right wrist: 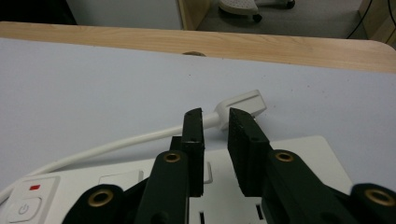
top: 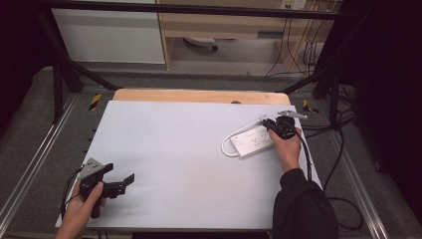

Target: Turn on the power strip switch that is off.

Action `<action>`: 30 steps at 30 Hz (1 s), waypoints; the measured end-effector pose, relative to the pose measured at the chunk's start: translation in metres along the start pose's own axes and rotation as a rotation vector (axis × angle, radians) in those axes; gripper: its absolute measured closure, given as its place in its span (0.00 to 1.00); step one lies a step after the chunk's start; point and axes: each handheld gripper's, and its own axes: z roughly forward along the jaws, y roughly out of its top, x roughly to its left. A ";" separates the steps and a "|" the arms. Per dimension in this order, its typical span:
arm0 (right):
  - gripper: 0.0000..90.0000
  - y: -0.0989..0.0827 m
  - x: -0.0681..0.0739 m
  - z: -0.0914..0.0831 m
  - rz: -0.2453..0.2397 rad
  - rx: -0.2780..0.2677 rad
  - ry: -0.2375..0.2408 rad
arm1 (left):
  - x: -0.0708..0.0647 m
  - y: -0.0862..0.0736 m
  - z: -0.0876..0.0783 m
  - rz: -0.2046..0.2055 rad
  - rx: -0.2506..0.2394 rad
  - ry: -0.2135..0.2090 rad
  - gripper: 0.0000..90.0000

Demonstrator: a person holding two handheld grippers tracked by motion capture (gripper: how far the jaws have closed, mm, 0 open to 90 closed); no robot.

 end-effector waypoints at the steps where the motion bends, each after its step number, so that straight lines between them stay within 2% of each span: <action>1: 0.81 0.002 0.000 -0.001 0.000 0.000 0.001 | 0.000 0.000 0.000 0.000 0.001 0.000 0.06; 6: 0.64 0.008 0.003 -0.005 0.011 0.007 0.005 | 0.000 -0.001 0.000 -0.003 0.002 0.002 0.06; 8: 0.53 0.010 0.004 -0.007 0.020 0.005 -0.008 | 0.000 -0.001 0.000 -0.004 0.002 0.001 0.06; 11: 0.41 0.014 0.005 -0.009 0.048 0.012 -0.014 | 0.001 -0.001 0.000 -0.001 0.006 0.000 0.06; 12: 0.38 0.015 0.006 -0.010 0.043 0.016 -0.017 | 0.001 -0.001 0.000 -0.001 0.007 0.000 0.06; 15: 0.28 0.018 0.008 -0.013 0.052 0.035 -0.016 | 0.001 -0.001 0.000 -0.002 0.007 0.003 0.06; 17: 0.20 0.019 0.010 -0.015 0.079 0.055 -0.007 | 0.001 -0.001 0.000 -0.001 0.008 0.004 0.06; 20: 0.09 0.021 0.013 -0.018 0.080 0.070 0.003 | 0.001 -0.001 0.000 0.003 0.010 0.003 0.06; 24: 0.04 0.025 0.017 -0.028 0.068 0.068 0.023 | 0.000 -0.002 0.000 0.004 0.013 0.005 0.06; 30: 0.04 0.032 0.022 -0.046 0.027 0.059 0.031 | 0.000 -0.002 0.000 0.008 0.015 0.007 0.06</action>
